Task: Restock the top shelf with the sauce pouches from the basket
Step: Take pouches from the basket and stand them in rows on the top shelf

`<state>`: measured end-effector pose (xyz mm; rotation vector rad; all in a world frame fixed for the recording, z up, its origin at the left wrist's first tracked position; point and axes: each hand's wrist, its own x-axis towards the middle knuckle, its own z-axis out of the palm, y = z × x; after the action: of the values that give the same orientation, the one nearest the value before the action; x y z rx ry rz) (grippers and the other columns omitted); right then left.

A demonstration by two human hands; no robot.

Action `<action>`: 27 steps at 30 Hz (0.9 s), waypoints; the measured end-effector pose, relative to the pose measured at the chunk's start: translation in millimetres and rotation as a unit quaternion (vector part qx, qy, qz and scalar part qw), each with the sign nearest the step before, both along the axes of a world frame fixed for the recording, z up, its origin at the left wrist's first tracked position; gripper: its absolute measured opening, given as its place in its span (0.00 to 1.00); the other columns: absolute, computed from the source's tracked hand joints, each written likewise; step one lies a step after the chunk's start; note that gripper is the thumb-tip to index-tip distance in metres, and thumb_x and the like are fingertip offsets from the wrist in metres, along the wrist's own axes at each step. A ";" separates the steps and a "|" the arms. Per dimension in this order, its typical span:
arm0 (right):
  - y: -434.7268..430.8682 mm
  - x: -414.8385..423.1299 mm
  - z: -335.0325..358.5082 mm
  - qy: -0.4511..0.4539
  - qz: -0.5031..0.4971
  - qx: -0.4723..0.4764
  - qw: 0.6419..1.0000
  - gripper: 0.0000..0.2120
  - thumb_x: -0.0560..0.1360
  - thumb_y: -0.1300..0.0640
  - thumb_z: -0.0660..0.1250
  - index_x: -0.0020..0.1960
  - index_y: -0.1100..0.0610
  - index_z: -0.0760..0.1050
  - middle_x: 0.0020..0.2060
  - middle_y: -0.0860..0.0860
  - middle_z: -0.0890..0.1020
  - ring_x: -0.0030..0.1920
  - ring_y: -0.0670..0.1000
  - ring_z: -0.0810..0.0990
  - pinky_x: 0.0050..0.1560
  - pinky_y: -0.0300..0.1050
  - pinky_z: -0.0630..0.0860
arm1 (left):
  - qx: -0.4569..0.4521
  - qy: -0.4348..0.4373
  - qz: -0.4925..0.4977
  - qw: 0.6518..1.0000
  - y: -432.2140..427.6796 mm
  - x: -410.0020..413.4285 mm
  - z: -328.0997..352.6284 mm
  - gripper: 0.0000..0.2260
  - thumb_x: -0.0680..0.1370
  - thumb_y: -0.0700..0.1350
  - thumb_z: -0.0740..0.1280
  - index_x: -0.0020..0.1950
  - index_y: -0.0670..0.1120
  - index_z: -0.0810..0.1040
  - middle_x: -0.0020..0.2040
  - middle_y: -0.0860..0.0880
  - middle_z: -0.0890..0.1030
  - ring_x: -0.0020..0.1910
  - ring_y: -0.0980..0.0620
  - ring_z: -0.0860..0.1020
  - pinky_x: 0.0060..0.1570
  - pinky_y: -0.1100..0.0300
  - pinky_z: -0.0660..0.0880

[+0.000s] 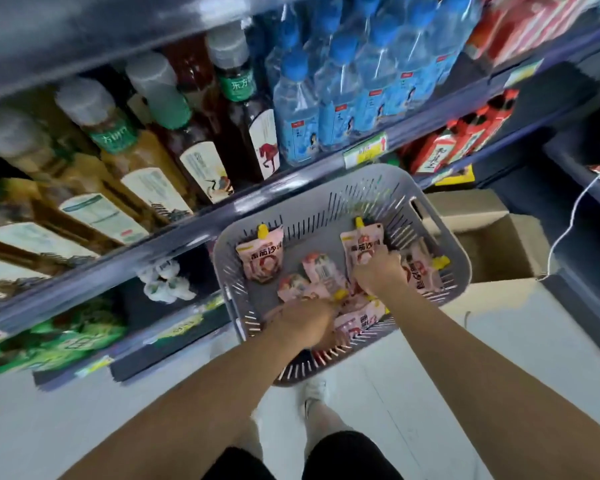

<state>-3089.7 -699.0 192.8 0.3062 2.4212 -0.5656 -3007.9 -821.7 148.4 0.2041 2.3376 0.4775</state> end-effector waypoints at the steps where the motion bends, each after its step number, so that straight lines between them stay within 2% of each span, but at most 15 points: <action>1: 0.8 -5.5 -1.4 0.010 -0.022 -0.013 1.000 0.32 0.78 0.52 0.63 0.75 0.63 0.53 0.69 0.63 0.61 0.67 0.63 0.67 0.62 0.50 0.68 | -0.005 0.001 -0.003 1.000 -0.4 -1.5 -1.5 0.17 0.77 0.57 0.64 0.61 0.49 0.73 0.52 0.44 0.80 0.50 0.44 0.80 0.47 0.54 0.77; 4: 4.6 -19.7 -1.2 0.045 -0.082 -0.051 0.994 0.31 0.77 0.50 0.63 0.74 0.63 0.58 0.69 0.63 0.63 0.66 0.63 0.69 0.62 0.51 0.68 | -0.008 -0.015 -0.001 1.000 -3.4 -11.5 -4.7 0.12 0.77 0.50 0.68 0.53 0.42 0.77 0.48 0.44 0.79 0.49 0.44 0.79 0.41 0.57 0.72; 6: 8.2 -26.8 -1.3 0.070 -0.115 -0.073 0.988 0.30 0.78 0.49 0.62 0.73 0.63 0.59 0.69 0.63 0.64 0.67 0.63 0.68 0.63 0.52 0.67 | 0.005 -0.026 0.035 0.999 -12.1 -22.1 -0.2 0.08 0.76 0.46 0.68 0.49 0.42 0.77 0.46 0.44 0.79 0.45 0.46 0.80 0.40 0.55 0.75; 9: 6.5 -27.2 1.0 0.091 -0.174 -0.095 0.976 0.33 0.78 0.45 0.60 0.74 0.64 0.58 0.70 0.63 0.63 0.68 0.63 0.65 0.65 0.54 0.65 | 0.055 -0.002 0.144 0.988 -30.8 -36.2 16.9 0.11 0.75 0.49 0.70 0.37 0.46 0.75 0.34 0.49 0.77 0.31 0.52 0.76 0.32 0.59 0.72; 12: -16.2 -17.6 5.6 -0.063 -0.228 -0.199 0.951 0.42 0.74 0.35 0.62 0.76 0.61 0.55 0.73 0.62 0.60 0.71 0.62 0.62 0.68 0.56 0.63 | 0.060 0.095 0.236 0.965 -35.3 -43.6 32.2 0.18 0.73 0.53 0.72 0.30 0.45 0.72 0.26 0.50 0.72 0.25 0.53 0.71 0.26 0.58 0.69; 13: -26.7 -13.0 6.5 -0.143 -0.235 -0.278 0.920 0.39 0.73 0.34 0.63 0.72 0.60 0.64 0.71 0.61 0.64 0.71 0.61 0.64 0.70 0.58 0.62 | 0.045 0.140 0.245 0.958 -32.9 -44.9 37.3 0.17 0.73 0.52 0.71 0.30 0.45 0.73 0.26 0.50 0.73 0.26 0.52 0.74 0.27 0.56 0.71; 14: -36.7 -8.4 2.8 -0.200 -0.237 -0.348 0.885 0.31 0.72 0.35 0.64 0.61 0.61 0.75 0.65 0.61 0.71 0.67 0.60 0.69 0.69 0.58 0.64 | 0.029 0.184 0.240 0.953 -29.3 -44.9 40.6 0.14 0.73 0.51 0.71 0.31 0.45 0.75 0.28 0.51 0.74 0.28 0.51 0.75 0.29 0.56 0.71; 15: -44.8 -5.1 1.5 -0.223 -0.244 -0.389 0.860 0.25 0.72 0.38 0.66 0.44 0.62 0.79 0.53 0.59 0.78 0.58 0.58 0.75 0.65 0.57 0.68 | 0.015 0.230 0.219 0.948 -25.3 -43.7 43.5 0.10 0.73 0.49 0.70 0.34 0.45 0.77 0.30 0.52 0.76 0.30 0.52 0.75 0.31 0.58 0.70; 16: -49.7 -3.3 -0.3 -0.220 -0.277 -0.412 0.840 0.23 0.73 0.41 0.68 0.32 0.60 0.74 0.41 0.57 0.79 0.47 0.56 0.77 0.57 0.52 0.73 | 0.006 0.273 0.186 0.944 -21.5 -41.9 46.4 0.06 0.73 0.47 0.69 0.39 0.46 0.79 0.33 0.52 0.78 0.33 0.54 0.73 0.34 0.60 0.69; 17: -52.2 -3.0 -4.4 -0.216 -0.319 -0.430 0.817 0.23 0.74 0.45 0.67 0.28 0.59 0.71 0.32 0.56 0.77 0.37 0.54 0.76 0.45 0.45 0.74 | 0.006 0.307 0.144 0.941 -19.4 -39.7 46.5 0.05 0.73 0.47 0.68 0.43 0.46 0.80 0.37 0.51 0.80 0.35 0.55 0.71 0.37 0.61 0.69; 19: -49.3 -5.6 -12.1 -0.212 -0.384 -0.454 0.776 0.19 0.76 0.50 0.63 0.30 0.56 0.68 0.22 0.54 0.74 0.25 0.51 0.73 0.31 0.39 0.69 | 0.014 0.341 0.076 0.937 -18.7 -35.7 42.8 0.10 0.71 0.48 0.66 0.50 0.48 0.80 0.46 0.50 0.83 0.40 0.53 0.70 0.44 0.58 0.69; 22: -36.1 -8.9 -14.1 -0.209 -0.424 -0.515 0.715 0.16 0.77 0.51 0.59 0.35 0.58 0.73 0.26 0.54 0.79 0.30 0.53 0.79 0.38 0.43 0.73 | 0.048 0.306 0.135 0.941 -19.5 -31.7 38.4 0.24 0.70 0.54 0.69 0.65 0.48 0.75 0.61 0.51 0.77 0.58 0.51 0.71 0.60 0.54 0.69; 23: -33.4 -9.8 -13.8 -0.201 -0.418 -0.527 0.712 0.15 0.77 0.50 0.59 0.37 0.58 0.74 0.28 0.54 0.81 0.32 0.53 0.80 0.40 0.44 0.74 | 0.071 0.279 0.167 0.943 -17.4 -32.1 39.7 0.27 0.70 0.54 0.70 0.68 0.48 0.73 0.63 0.51 0.75 0.60 0.53 0.70 0.62 0.57 0.68; 25: -30.0 -12.0 -13.5 -0.189 -0.374 -0.522 0.743 0.16 0.75 0.45 0.62 0.42 0.58 0.76 0.33 0.54 0.82 0.36 0.54 0.82 0.44 0.46 0.76 | 0.138 0.207 0.244 0.937 -10.9 -35.8 44.4 0.28 0.69 0.51 0.73 0.67 0.48 0.71 0.58 0.54 0.75 0.56 0.58 0.72 0.54 0.67 0.68; 27: -29.1 -13.5 -13.2 -0.190 -0.331 -0.501 0.777 0.25 0.71 0.37 0.66 0.51 0.60 0.78 0.44 0.57 0.84 0.46 0.56 0.82 0.53 0.50 0.76 | 0.242 0.120 0.357 0.894 -7.0 -42.2 48.2 0.22 0.69 0.45 0.74 0.62 0.48 0.75 0.50 0.58 0.77 0.49 0.59 0.77 0.44 0.71 0.70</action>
<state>-3103.2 -728.1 179.6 0.7017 1.2821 -1.7881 -3050.1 -828.8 196.6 -0.4136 2.4382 1.4701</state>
